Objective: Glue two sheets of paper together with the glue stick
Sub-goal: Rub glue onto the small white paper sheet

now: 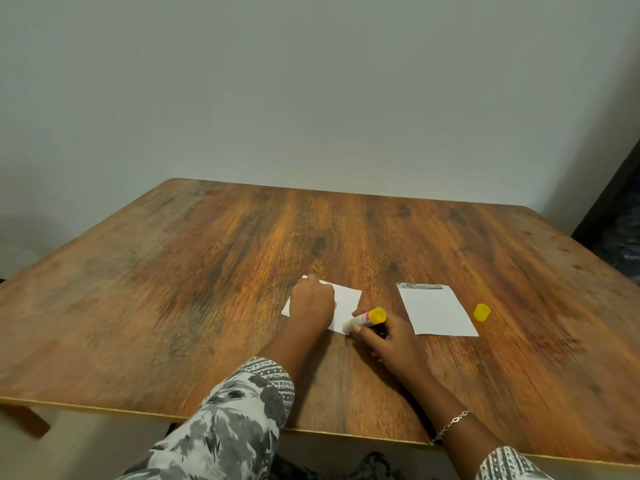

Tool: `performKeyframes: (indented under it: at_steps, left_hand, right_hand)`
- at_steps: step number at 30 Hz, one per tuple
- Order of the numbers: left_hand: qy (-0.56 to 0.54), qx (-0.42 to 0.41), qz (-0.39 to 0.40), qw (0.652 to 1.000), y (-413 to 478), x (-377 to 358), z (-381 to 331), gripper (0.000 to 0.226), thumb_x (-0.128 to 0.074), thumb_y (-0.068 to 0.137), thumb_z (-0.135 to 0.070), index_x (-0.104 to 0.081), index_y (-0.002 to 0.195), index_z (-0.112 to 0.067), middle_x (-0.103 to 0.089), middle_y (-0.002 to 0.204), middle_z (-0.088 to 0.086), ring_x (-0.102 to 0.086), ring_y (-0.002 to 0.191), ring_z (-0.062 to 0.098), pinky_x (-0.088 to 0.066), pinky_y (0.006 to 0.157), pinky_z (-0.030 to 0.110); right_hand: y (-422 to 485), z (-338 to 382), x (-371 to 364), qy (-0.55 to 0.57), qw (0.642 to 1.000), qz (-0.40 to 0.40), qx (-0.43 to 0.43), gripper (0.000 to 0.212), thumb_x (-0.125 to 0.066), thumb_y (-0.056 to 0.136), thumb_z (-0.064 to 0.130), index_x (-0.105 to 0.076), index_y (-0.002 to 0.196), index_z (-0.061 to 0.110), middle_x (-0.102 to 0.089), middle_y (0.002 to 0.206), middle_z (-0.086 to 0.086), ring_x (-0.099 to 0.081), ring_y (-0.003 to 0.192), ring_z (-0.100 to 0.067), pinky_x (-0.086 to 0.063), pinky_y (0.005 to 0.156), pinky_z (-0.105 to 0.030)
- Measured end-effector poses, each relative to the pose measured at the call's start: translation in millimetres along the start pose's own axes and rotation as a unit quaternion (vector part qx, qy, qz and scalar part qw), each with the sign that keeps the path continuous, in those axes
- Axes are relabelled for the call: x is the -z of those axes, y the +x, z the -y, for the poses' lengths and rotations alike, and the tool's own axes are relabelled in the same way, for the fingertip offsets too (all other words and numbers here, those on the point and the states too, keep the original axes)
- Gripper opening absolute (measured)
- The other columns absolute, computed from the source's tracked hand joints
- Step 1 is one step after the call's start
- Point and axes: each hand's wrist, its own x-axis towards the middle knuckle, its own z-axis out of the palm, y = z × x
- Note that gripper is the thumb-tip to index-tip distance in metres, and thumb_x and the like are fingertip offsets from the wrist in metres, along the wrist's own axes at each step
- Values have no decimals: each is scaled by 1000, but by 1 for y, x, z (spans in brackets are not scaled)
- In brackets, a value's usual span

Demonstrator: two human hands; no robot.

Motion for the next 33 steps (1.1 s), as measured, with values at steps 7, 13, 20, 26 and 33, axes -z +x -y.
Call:
performKeyframes:
  at_steps: [7,13,20,26,33]
  left_hand:
    - [-3,-72,-2,997,8,13,9,24,-48,93,-15,-60,110,-4,-66,111,13,-63,99,26,-49,80,31]
    - [-113,-179,80,974,21,11,36,36,-58,85,-3,-61,119,-16,-61,125,7,-54,116,21,-44,93,33]
    - [-177,-219,141,949,22,7,43,38,-56,85,2,-60,121,-12,-52,136,1,-55,117,16,-38,88,15]
    - [-145,-159,118,969,20,4,43,34,-62,86,-19,-61,120,-17,-54,135,-4,-59,108,15,-41,80,22]
    - [-202,37,13,979,1,-6,16,24,-57,88,-18,-64,107,-5,-66,109,11,-61,96,21,-40,72,25]
  right_hand:
    - [5,-9,3,158,980,-58,-102,8,-60,85,18,-63,91,13,-69,82,-9,-55,58,-16,-45,49,-25]
    - [5,-10,4,176,979,-39,-94,7,-59,86,17,-63,91,15,-69,76,-5,-57,58,-12,-44,48,-21]
    - [6,-10,3,183,977,-42,-100,5,-59,86,17,-62,89,15,-65,66,0,-55,51,-9,-45,47,-20]
    - [12,-13,1,167,976,-104,-95,9,-58,87,18,-62,83,12,-64,67,-5,-54,45,-8,-43,41,-15]
    - [30,-19,-3,84,986,-119,-85,20,-58,87,25,-60,86,5,-65,69,-6,-52,39,-3,-43,42,-16]
